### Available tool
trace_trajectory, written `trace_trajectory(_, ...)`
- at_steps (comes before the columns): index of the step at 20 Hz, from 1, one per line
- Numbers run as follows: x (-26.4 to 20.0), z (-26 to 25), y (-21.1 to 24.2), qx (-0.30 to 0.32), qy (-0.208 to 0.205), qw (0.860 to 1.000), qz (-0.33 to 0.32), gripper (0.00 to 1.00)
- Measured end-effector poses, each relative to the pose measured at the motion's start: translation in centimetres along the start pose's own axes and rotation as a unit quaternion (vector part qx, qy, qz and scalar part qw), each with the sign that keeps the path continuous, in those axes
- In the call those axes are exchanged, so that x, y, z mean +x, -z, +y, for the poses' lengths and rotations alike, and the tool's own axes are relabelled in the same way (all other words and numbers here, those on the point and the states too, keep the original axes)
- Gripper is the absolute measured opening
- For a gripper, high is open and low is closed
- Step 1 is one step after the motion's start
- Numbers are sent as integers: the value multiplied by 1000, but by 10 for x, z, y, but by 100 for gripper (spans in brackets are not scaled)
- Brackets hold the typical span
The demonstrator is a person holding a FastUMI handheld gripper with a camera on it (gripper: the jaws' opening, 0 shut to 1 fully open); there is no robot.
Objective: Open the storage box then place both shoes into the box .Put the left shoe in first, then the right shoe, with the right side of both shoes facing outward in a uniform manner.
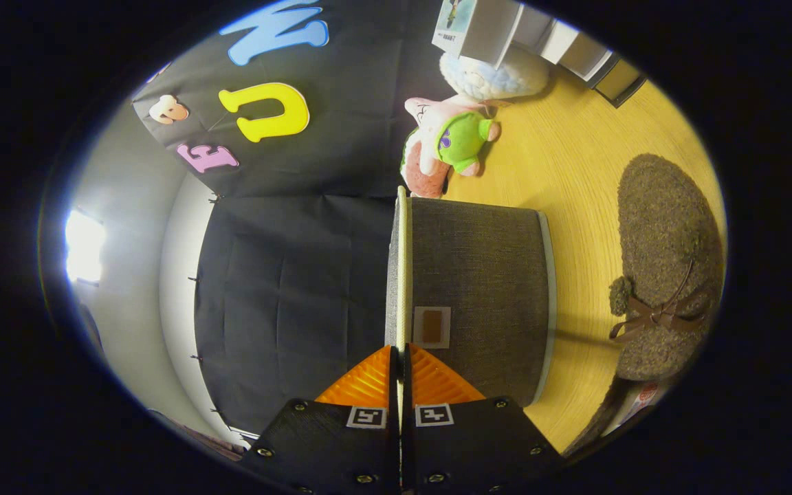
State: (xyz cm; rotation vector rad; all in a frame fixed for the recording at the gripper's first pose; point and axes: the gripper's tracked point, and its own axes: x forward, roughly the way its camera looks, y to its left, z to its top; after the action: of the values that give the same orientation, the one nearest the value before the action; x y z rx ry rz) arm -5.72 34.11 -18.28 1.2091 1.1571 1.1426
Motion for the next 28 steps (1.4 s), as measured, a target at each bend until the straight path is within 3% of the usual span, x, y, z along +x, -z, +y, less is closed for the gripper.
trace_trajectory(8,5,47,-1,-42,1,999,-27,1)
trace_trajectory(14,31,112,0,-81,-13,996,-39,1)
trace_trajectory(21,116,180,14,-136,-35,990,-7,1)
trace_trajectory(28,220,195,40,-135,-45,989,40,1)
